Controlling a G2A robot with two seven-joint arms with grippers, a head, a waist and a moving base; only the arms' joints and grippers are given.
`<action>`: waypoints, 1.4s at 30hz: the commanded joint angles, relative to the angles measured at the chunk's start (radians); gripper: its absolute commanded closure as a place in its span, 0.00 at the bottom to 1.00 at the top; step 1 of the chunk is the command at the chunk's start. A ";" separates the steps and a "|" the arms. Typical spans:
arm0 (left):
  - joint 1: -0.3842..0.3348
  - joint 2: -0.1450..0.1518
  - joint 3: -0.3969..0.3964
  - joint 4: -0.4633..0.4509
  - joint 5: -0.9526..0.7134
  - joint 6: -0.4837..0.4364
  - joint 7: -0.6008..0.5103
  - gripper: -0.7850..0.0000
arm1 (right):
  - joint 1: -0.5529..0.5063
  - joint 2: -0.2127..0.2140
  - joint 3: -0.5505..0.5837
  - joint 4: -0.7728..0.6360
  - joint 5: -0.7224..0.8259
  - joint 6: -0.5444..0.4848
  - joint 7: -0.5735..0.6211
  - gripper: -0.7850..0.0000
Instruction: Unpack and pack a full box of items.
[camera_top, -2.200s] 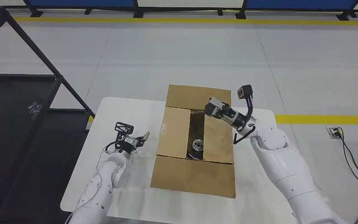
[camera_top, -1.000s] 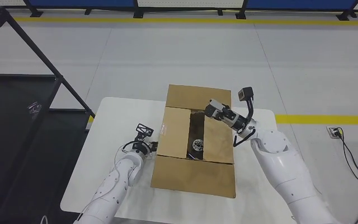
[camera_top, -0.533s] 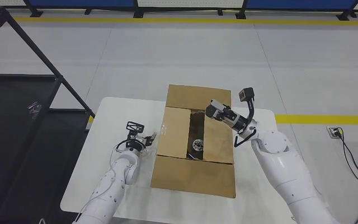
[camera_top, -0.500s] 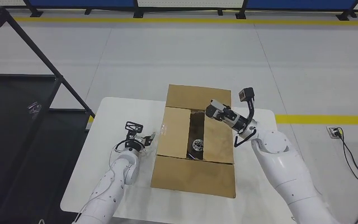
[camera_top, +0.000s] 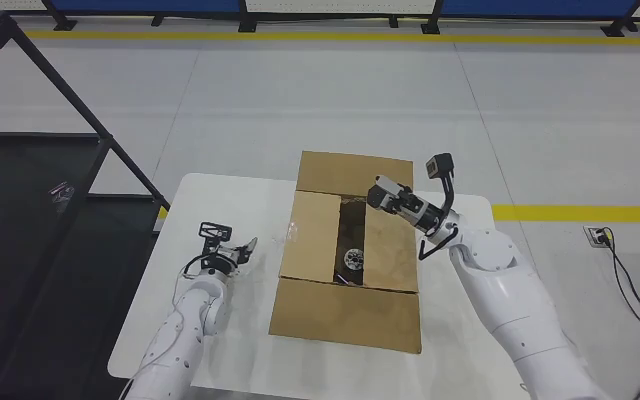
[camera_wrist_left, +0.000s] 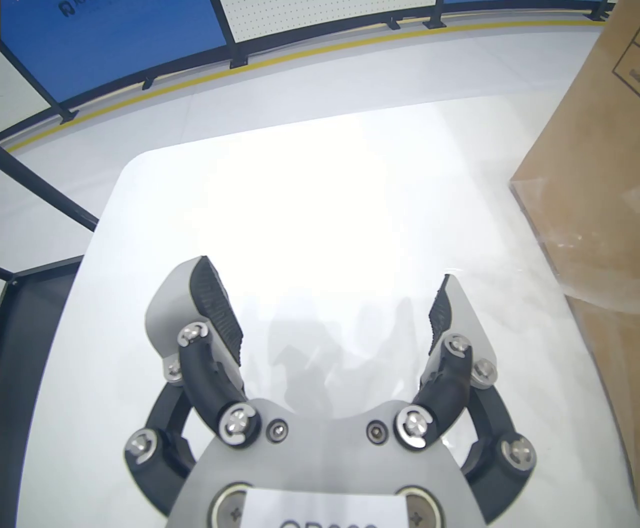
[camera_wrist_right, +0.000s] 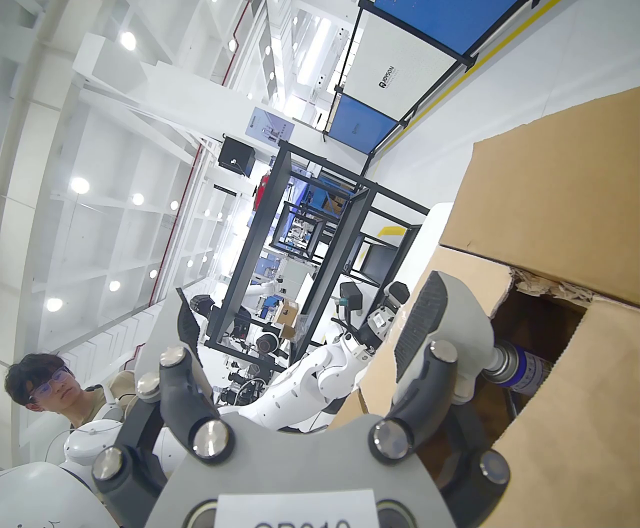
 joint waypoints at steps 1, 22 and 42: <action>0.011 0.007 -0.016 -0.009 0.006 -0.007 -0.002 0.00 | 0.002 -0.001 -0.001 0.003 0.002 -0.001 0.002 0.00; 0.365 0.138 -0.343 -0.340 0.010 -0.550 0.175 0.00 | 0.034 -0.017 -0.024 0.040 0.001 0.015 0.013 0.00; 0.467 0.162 -0.425 -0.455 -0.140 -0.675 0.211 0.00 | 0.203 -0.082 -0.235 0.182 -0.189 0.303 0.178 0.00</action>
